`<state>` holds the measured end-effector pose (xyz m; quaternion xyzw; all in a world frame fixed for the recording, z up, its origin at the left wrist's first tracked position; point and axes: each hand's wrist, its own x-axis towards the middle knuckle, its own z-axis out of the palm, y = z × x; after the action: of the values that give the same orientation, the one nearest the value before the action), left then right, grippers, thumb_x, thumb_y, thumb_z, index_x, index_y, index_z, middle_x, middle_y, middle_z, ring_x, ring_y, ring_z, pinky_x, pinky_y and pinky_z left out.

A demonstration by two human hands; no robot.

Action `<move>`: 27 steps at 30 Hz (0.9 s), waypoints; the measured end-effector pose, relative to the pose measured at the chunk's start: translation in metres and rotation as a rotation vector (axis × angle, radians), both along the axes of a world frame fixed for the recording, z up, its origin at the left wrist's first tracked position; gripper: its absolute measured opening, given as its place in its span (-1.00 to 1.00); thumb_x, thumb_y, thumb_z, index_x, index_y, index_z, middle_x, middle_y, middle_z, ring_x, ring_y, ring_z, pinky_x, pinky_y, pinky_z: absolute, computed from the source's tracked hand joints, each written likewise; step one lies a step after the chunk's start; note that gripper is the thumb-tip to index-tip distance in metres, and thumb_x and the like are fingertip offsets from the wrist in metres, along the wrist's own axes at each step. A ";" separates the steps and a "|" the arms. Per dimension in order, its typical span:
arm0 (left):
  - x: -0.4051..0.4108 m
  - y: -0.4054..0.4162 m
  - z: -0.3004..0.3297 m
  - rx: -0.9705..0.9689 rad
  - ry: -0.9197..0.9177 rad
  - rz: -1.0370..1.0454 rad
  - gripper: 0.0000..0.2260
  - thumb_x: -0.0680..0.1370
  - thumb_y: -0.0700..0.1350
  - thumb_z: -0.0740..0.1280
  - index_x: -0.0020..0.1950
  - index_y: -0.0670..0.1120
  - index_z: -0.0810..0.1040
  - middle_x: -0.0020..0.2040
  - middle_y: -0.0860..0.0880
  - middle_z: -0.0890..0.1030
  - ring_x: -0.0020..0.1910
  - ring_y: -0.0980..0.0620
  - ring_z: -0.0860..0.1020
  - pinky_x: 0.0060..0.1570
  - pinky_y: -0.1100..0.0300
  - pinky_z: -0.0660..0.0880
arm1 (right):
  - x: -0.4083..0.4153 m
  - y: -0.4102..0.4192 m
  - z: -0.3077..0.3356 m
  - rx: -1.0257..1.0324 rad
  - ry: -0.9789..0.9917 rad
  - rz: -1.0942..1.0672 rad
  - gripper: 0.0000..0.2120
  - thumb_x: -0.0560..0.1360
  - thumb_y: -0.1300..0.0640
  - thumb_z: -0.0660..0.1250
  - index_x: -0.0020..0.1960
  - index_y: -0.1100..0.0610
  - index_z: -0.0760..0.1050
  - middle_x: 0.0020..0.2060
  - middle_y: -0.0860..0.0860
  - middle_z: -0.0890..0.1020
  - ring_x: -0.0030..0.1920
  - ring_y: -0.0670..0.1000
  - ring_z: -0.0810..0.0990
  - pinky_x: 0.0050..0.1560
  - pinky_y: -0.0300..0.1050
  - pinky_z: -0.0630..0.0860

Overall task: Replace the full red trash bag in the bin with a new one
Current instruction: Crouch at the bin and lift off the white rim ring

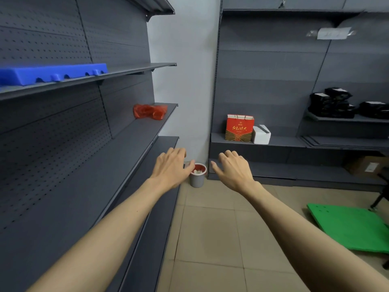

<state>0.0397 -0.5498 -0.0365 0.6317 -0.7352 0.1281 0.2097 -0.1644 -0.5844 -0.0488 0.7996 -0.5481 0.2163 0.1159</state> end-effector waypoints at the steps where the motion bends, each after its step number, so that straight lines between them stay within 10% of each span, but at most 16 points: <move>1: 0.006 -0.017 0.001 -0.002 -0.002 -0.002 -0.66 0.61 0.15 0.14 0.06 -0.11 0.49 -0.01 -0.03 0.58 -0.03 -0.04 0.50 -0.08 0.05 0.43 | 0.007 -0.017 0.002 0.003 0.002 0.001 -0.61 0.59 -0.14 0.09 -0.09 0.17 0.46 -0.18 0.06 0.50 -0.16 0.06 0.44 -0.21 -0.09 0.31; 27: 0.035 -0.442 -0.025 0.140 -0.028 0.040 -0.63 0.60 0.16 0.12 0.11 -0.12 0.48 0.11 -0.09 0.59 0.10 -0.09 0.50 0.09 0.00 0.39 | 0.030 -0.437 -0.029 0.051 -0.018 -0.038 -0.59 0.58 -0.15 0.09 -0.03 0.19 0.47 -0.08 0.11 0.56 -0.07 0.09 0.49 -0.09 -0.05 0.41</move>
<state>0.0747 -0.9913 -0.0616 0.6576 -0.7324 0.0893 0.1522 -0.1349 -1.0216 -0.0779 0.7897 -0.5696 0.2070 0.0946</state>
